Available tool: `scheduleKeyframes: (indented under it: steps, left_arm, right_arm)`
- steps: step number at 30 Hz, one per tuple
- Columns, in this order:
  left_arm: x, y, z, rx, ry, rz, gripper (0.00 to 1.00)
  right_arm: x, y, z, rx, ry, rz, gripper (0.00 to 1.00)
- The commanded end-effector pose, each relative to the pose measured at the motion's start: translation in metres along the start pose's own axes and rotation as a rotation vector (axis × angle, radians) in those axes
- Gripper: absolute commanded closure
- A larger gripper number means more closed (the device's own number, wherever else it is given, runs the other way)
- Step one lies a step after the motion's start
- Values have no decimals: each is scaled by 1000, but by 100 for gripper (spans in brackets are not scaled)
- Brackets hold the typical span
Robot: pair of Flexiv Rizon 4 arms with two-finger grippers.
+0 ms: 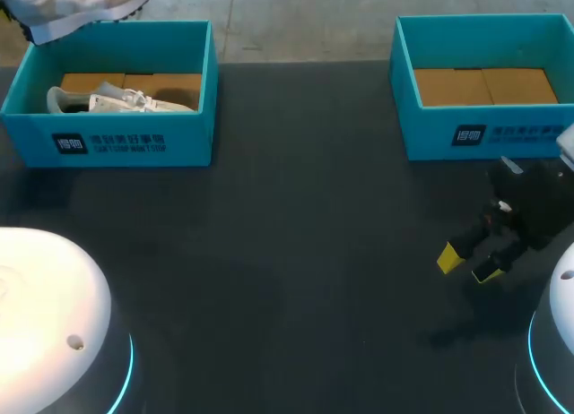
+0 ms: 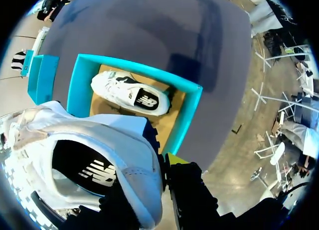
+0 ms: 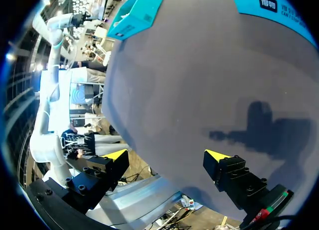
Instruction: Take the shoe out of the shoebox, open the shoe tongue, remove and reinsert the insole, then place the shoe into the shoebox
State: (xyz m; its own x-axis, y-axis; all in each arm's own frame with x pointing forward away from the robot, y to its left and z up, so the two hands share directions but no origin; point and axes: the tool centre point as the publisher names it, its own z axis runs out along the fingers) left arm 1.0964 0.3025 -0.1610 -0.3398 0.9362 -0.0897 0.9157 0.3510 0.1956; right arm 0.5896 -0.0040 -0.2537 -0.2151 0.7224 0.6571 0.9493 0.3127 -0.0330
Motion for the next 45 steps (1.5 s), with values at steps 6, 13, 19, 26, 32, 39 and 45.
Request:
scheduleKeyframes:
  steps: [6, 13, 19, 26, 32, 39, 45]
  left_arm:
    - [-7, 13, 14, -4, 9, 102, 100]
    - [-13, 37, 28, 0, 24, 183, 100]
    - [-15, 45, 33, 23, 34, 212, 100]
    - [-12, 47, 41, 11, 40, 261, 100]
    - [-14, 45, 61, -10, 79, 286, 100]
    - [-13, 43, 71, -19, 75, 279, 100]
    - [-8, 38, 81, -10, 89, 304, 100]
  right_arm:
    - [1, -1, 1, -1, -3, 2, 0]
    - [1, -1, 1, -1, -3, 2, 0]
    - [1, -1, 1, -1, -3, 2, 0]
    - [1, -1, 1, -1, -3, 2, 0]
    - [1, -1, 1, -1, -3, 2, 0]
    - [1, -1, 1, -1, -3, 2, 0]
    - [1, -1, 1, -1, -3, 2, 0]
